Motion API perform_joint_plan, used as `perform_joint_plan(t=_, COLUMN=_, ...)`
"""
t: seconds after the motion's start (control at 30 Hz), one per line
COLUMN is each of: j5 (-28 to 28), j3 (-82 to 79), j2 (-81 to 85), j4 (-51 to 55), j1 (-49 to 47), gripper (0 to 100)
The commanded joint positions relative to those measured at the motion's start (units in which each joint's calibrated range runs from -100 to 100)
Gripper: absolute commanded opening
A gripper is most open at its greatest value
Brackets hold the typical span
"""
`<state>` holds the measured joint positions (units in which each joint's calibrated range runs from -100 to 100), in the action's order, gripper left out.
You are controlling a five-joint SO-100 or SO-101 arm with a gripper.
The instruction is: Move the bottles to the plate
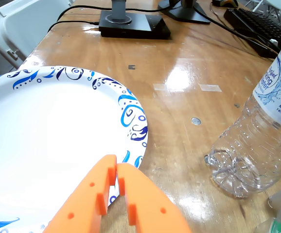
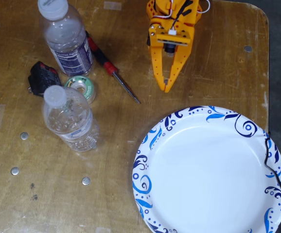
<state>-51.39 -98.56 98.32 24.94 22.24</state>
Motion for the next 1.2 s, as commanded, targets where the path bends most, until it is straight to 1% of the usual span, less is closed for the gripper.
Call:
perform_joint_plan(t=0.0, j5=-0.67, j3=-0.45, j2=0.41, j4=-8.31, j1=4.44, gripper=1)
perform_joint_plan(t=0.27, j5=-0.35, j3=-0.45, j2=0.41, j4=-8.31, j1=6.49, gripper=1)
perform_joint_plan(t=0.83, j5=-0.72, j3=-0.36, j2=0.41, j4=-8.66, j1=6.38, gripper=1)
perform_joint_plan(t=1.03, j5=-0.72, j3=-0.45, j2=0.41, j4=-15.36, j1=6.49, gripper=1)
perform_joint_plan(t=1.13, j5=-0.77, j3=-0.36, j2=0.41, j4=-20.93, j1=6.49, gripper=2)
perform_joint_plan(t=1.17, j5=-0.77, j3=-0.27, j2=0.41, j4=-22.93, j1=6.60, gripper=4)
